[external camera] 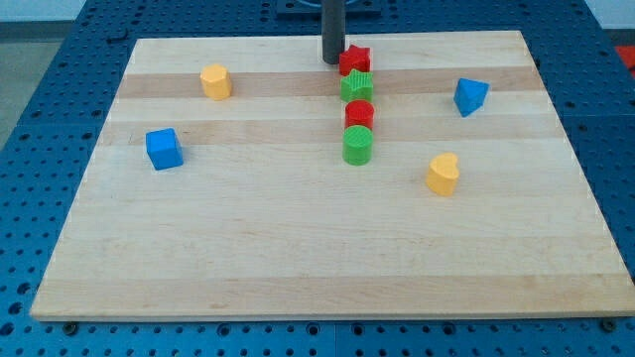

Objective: Slide the blue triangle a bit up

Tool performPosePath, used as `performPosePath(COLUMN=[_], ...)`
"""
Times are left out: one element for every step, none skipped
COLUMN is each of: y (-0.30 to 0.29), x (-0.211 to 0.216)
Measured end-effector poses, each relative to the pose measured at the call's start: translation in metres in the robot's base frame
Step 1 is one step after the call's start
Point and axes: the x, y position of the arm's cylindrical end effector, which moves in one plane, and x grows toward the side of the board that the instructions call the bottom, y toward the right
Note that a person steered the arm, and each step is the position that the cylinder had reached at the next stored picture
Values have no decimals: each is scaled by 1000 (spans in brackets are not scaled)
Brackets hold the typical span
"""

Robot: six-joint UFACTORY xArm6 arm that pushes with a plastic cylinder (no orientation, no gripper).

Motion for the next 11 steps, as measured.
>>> performPosePath(y=[0, 0, 0, 0, 40, 114, 147, 148, 148, 148, 148], x=[0, 0, -6, -29, -39, -24, 11, 37, 65, 90, 106])
